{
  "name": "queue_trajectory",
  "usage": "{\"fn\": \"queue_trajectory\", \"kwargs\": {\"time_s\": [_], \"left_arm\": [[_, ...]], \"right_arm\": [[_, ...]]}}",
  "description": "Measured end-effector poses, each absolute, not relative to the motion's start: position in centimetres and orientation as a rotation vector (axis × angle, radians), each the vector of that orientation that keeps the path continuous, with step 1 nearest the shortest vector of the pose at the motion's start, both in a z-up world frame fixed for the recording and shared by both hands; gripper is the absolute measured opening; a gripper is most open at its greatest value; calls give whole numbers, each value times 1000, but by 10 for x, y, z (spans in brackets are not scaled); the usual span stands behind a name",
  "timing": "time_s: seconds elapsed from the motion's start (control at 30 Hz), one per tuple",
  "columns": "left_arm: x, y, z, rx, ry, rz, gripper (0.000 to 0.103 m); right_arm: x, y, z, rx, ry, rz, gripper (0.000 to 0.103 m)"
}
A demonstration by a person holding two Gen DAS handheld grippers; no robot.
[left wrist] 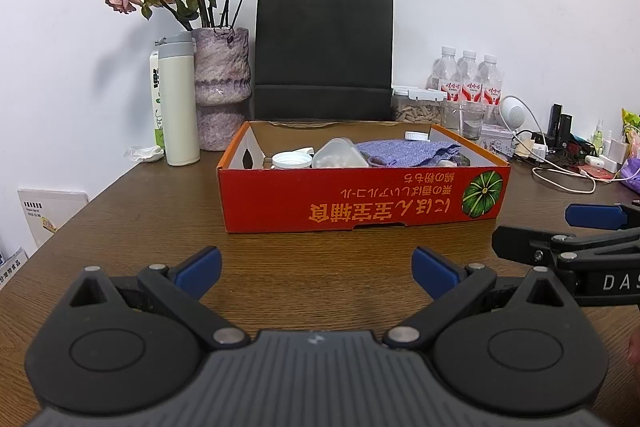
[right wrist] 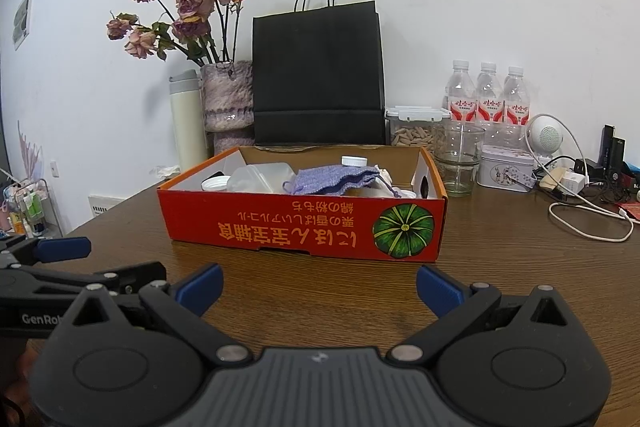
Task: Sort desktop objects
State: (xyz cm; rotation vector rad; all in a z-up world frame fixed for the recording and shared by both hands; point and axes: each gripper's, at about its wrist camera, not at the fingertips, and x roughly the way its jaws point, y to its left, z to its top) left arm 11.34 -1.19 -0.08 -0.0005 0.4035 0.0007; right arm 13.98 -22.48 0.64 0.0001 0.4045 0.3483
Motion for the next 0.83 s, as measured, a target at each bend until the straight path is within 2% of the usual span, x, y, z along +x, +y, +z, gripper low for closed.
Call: {"fn": "queue_trajectory", "kwargs": {"time_s": [0.83], "left_arm": [[114,-11,-1,-8,411,-4,103]], "right_arm": [[139,-225,5,0,404,348,103]]}}
